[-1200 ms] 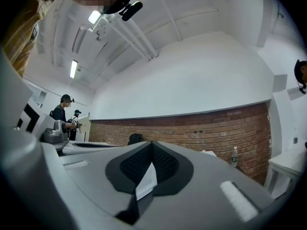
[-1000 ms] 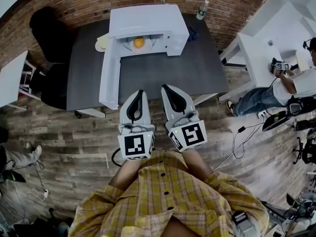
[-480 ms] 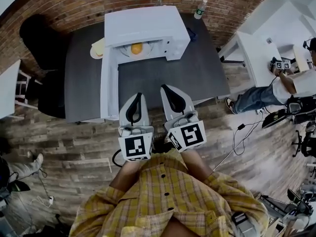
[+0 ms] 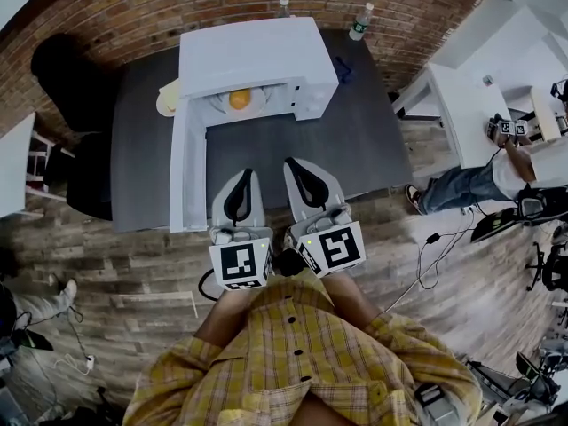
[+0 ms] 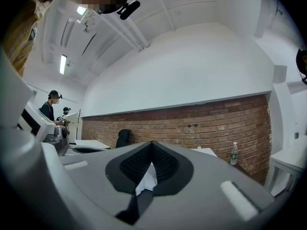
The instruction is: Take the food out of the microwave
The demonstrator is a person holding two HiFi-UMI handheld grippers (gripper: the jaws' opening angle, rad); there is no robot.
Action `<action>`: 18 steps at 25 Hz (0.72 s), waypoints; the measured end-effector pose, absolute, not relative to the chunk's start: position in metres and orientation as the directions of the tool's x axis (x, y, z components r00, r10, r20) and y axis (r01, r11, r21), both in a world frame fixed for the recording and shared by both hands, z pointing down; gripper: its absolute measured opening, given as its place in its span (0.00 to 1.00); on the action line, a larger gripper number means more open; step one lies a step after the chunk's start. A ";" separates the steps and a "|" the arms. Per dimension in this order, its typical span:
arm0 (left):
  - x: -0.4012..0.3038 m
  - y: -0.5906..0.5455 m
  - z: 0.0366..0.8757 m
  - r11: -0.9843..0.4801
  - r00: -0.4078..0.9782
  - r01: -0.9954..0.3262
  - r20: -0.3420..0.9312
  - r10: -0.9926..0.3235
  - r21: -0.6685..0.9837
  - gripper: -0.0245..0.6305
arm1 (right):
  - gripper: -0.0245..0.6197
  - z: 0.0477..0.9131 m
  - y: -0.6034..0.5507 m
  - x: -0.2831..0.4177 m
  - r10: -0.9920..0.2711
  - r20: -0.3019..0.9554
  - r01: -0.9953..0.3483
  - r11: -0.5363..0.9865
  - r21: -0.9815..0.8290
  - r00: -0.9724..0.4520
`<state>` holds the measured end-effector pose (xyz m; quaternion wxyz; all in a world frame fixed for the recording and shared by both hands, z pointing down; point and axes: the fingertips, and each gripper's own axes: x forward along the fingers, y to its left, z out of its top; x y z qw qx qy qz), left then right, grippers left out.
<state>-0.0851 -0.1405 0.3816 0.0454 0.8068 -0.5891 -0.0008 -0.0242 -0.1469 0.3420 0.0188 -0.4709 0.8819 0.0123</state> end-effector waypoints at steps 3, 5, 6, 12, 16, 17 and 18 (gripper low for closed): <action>-0.083 -0.155 0.385 -0.287 0.291 -0.956 0.067 -0.954 0.068 0.04 | 0.04 0.345 -0.159 -0.019 -0.826 -0.042 -0.827 0.563 0.000 -0.562; -0.079 -0.164 0.385 -0.278 0.282 -0.958 0.063 -0.957 0.070 0.04 | 0.04 0.348 -0.169 -0.014 -0.825 -0.037 -0.826 0.564 -0.006 -0.563; -0.078 -0.169 0.386 -0.277 0.281 -0.958 0.056 -0.958 0.077 0.04 | 0.04 0.349 -0.173 -0.011 -0.825 -0.036 -0.825 0.565 -0.008 -0.564; -0.072 -0.194 0.401 -0.286 0.300 -0.944 0.071 -0.951 0.163 0.04 | 0.04 0.357 -0.190 -0.008 -0.812 -0.026 -0.812 0.584 -0.008 -0.584; -0.072 -0.210 0.416 -0.271 0.299 -0.938 0.105 -0.949 0.218 0.04 | 0.04 0.362 -0.197 -0.002 -0.809 -0.019 -0.809 0.588 -0.014 -0.588; -0.073 -0.213 0.419 -0.268 0.298 -0.935 0.109 -0.948 0.230 0.04 | 0.04 0.364 -0.199 0.000 -0.809 -0.017 -0.809 0.588 -0.017 -0.587; -0.074 -0.217 0.422 -0.264 0.296 -0.935 0.110 -0.949 0.236 0.04 | 0.04 0.365 -0.201 0.001 -0.809 -0.015 -0.809 0.587 -0.019 -0.587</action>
